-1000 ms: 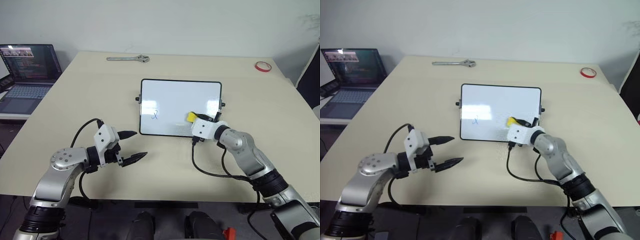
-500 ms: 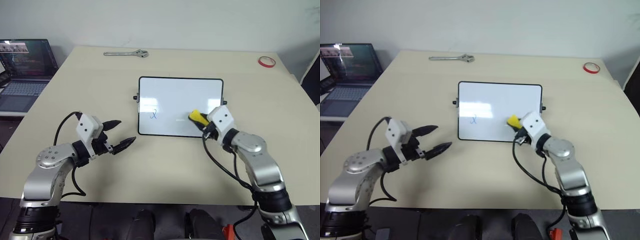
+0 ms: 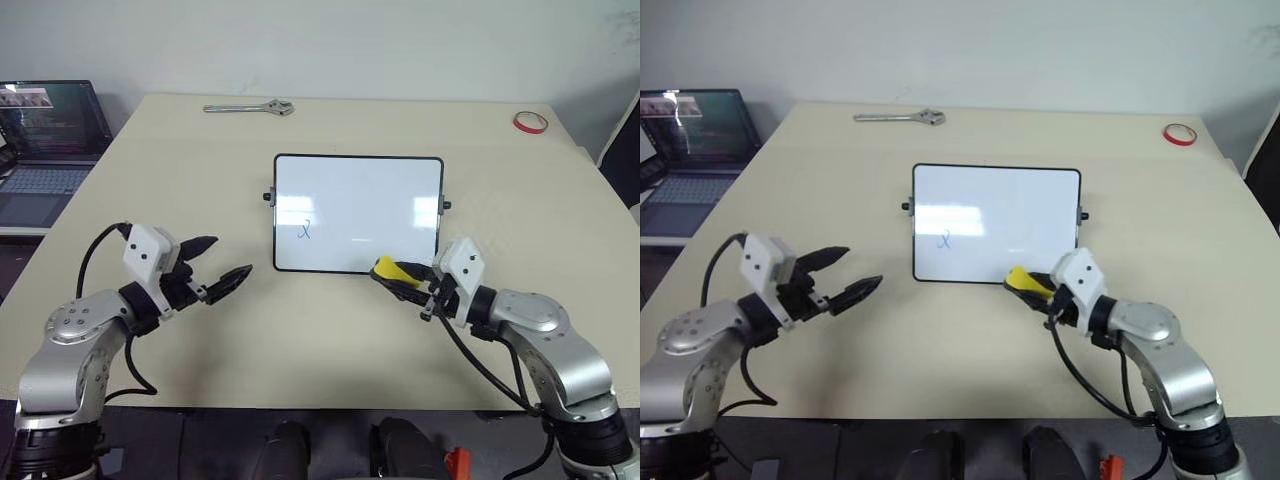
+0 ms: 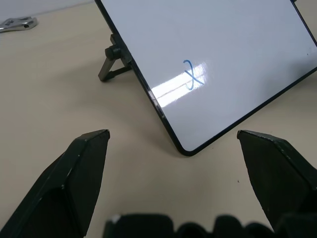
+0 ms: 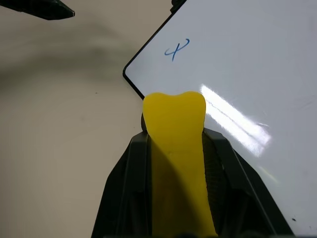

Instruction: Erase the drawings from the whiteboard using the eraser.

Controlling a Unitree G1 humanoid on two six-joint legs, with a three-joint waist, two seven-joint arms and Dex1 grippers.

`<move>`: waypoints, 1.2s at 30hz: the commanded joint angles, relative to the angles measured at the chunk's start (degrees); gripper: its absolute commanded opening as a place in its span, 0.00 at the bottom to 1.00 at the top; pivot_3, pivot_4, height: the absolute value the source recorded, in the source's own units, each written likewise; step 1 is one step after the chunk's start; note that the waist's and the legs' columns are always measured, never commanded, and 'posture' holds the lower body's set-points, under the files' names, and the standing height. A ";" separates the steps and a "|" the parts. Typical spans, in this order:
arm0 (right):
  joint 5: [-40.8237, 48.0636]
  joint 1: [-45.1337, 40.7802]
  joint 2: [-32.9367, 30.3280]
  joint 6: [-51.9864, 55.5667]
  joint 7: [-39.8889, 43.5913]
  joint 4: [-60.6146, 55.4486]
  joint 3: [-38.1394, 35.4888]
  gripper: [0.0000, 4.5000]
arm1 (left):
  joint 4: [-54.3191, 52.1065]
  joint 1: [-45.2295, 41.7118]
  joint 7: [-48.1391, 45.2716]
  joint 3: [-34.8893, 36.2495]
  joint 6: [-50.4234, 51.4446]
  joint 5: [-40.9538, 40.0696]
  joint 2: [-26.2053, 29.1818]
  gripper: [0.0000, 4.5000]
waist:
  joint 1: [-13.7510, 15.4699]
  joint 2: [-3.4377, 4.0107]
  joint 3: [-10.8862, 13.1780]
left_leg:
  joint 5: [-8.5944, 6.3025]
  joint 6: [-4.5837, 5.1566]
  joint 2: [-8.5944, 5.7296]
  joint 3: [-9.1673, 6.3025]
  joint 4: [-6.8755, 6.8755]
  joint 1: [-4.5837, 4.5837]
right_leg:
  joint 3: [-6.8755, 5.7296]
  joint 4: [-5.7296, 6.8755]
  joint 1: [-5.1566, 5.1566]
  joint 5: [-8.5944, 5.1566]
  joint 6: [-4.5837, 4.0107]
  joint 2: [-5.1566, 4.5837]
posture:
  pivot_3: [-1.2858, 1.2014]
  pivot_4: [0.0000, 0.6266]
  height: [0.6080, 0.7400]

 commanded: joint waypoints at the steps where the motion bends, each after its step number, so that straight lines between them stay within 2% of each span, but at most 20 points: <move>1: -4.46 -3.95 0.96 -5.19 -2.64 2.89 3.73 0.23 | -1.71 0.59 0.76 1.68 -0.15 -0.11 0.95 1.00 | 0.03 0.00 0.00 | 0.00 0.00 0.00 0.00 0.01 0.00 | 0.00 -0.01 0.00 0.00 0.00 0.00 | 0.52 0.24 1.00; 4: -11.43 -10.74 3.46 -10.16 -5.78 9.31 10.04 0.23 | -1.83 0.99 0.89 1.12 -0.27 0.29 1.06 1.00 | -0.21 0.00 0.00 | 0.00 -0.01 0.00 0.02 0.02 0.02 | 0.00 0.02 0.00 0.00 0.00 0.00 | 0.52 0.24 1.00; 7: -14.86 -18.89 9.15 -11.82 -9.34 17.01 13.10 0.23 | -1.53 0.89 1.15 0.38 -0.95 1.36 1.36 1.00 | -0.52 0.00 0.00 | 0.03 -0.05 0.04 -0.01 0.01 0.04 | -0.03 0.08 -0.02 0.01 -0.02 0.04 | 0.52 0.24 1.00; 9: -18.63 -24.16 10.82 -12.87 -10.23 23.28 15.78 0.23 | -1.39 0.59 0.92 0.13 -0.90 1.20 1.35 1.00 | -0.52 0.00 0.00 | 0.05 -0.08 0.03 -0.02 0.00 0.02 | -0.04 0.07 -0.03 0.01 -0.02 0.05 | 0.52 0.24 1.00; 14: -23.64 -32.61 13.31 -16.41 -10.92 35.89 19.15 0.23 | -1.53 0.34 -0.33 -0.63 -0.82 0.81 1.81 1.00 | 0.12 -0.02 -0.01 | 0.04 -0.09 -0.03 -0.01 0.01 -0.04 | -0.08 -0.04 -0.04 0.01 -0.02 -0.05 | 0.52 0.24 1.00; 18: -28.80 -41.25 16.25 -23.70 -15.19 52.89 21.02 0.23 | -1.45 0.30 -2.06 -1.32 -1.02 0.80 2.69 1.00 | -0.10 -0.01 -0.01 | 0.04 -0.08 0.00 0.02 0.02 0.00 | -0.07 0.07 -0.08 0.02 -0.03 -0.04 | 0.52 0.24 1.00; 22: -31.91 -42.71 16.70 -29.74 -12.16 60.32 24.44 0.23 | -0.87 1.30 -3.58 -1.65 -2.73 1.45 2.97 1.00 | -0.41 -0.03 -0.03 | 0.05 -0.09 0.02 0.01 0.02 0.04 | -0.08 0.11 -0.05 0.02 -0.04 -0.01 | 0.52 0.24 1.00; 25: -35.02 -40.54 14.78 -31.76 -6.32 59.49 28.79 0.23 | 1.27 1.79 -4.31 -1.45 -4.82 2.22 2.74 1.00 | -0.54 -0.03 -0.07 | 0.05 -0.08 0.02 0.03 0.04 0.09 | -0.05 0.13 0.00 0.02 -0.04 -0.02 | 0.52 0.24 1.00; 29: -37.21 -39.01 13.29 -32.30 -3.30 57.47 30.34 0.23 | 4.95 1.93 -5.54 -1.16 -7.93 3.25 2.71 1.00 | -0.52 -0.03 -0.08 | 0.06 -0.08 0.01 0.02 0.07 0.23 | -0.05 0.33 0.06 0.02 -0.04 -0.02 | 0.52 0.24 1.00; 31: -37.92 -39.70 14.09 -31.98 -6.62 57.95 28.69 0.23 | 6.39 1.87 -6.09 -1.24 -9.28 3.59 2.62 1.00 | -0.49 -0.03 -0.08 | 0.08 -0.10 0.00 0.01 0.11 0.28 | -0.05 0.51 0.05 0.02 -0.04 -0.02 | 0.52 0.24 1.00; 34: -38.66 -42.87 15.89 -32.07 -17.00 61.31 24.33 0.23 | 7.91 1.80 -6.65 -1.67 -10.91 3.95 2.41 1.00 | -0.43 -0.01 -0.07 | 0.14 -0.13 -0.02 -0.01 0.15 0.36 | -0.05 0.78 0.04 0.04 -0.06 -0.01 | 0.52 0.24 1.00; 36: -38.46 -44.02 16.30 -32.27 -19.58 62.59 23.03 0.23 | 8.64 1.83 -7.04 -1.82 -11.67 4.02 2.35 1.00 | -0.33 -0.01 -0.06 | 0.28 -0.22 -0.03 -0.03 0.15 0.39 | -0.06 0.91 0.01 0.08 -0.15 -0.01 | 0.52 0.24 1.00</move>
